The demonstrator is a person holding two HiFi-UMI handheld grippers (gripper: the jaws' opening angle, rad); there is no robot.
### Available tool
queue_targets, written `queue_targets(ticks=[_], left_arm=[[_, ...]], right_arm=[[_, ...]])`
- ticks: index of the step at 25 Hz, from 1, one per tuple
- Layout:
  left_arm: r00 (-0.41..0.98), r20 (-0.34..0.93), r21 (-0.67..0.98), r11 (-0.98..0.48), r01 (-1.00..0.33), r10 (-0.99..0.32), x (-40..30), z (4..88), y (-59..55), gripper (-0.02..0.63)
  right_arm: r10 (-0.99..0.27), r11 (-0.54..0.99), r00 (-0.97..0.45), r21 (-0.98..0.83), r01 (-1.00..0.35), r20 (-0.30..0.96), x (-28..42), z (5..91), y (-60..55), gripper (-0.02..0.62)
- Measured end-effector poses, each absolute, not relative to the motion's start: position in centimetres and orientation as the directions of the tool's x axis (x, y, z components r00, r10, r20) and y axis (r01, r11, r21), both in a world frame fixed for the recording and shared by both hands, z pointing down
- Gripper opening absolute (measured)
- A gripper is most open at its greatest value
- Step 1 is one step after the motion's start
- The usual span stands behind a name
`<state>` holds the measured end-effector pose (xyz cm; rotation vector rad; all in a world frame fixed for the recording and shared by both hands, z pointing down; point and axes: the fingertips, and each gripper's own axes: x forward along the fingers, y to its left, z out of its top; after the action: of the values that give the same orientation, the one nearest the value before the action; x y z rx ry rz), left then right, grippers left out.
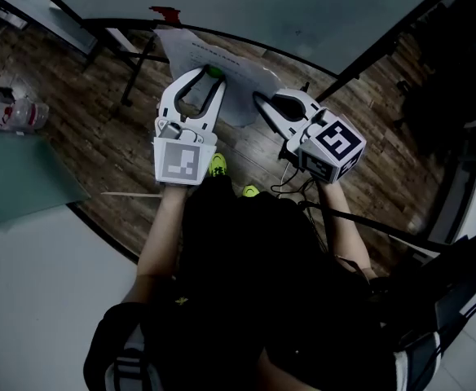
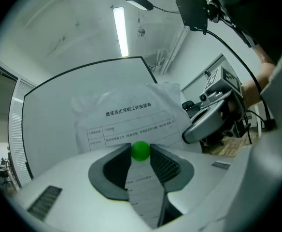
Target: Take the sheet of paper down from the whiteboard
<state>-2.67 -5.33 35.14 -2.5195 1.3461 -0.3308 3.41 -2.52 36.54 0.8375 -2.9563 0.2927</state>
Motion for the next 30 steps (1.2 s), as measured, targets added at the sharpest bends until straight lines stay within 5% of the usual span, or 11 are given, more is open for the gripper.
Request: queue_targets(ticks=[30], left_arm=[[0.459,0.076,-0.309,-0.459,-0.833,-0.885,-0.3,35.5,3.4,0.13]], right_arm=[[-0.386,0.903,-0.919,-0.174,-0.394,0.081,5.3,36.4,5.7,0.017]])
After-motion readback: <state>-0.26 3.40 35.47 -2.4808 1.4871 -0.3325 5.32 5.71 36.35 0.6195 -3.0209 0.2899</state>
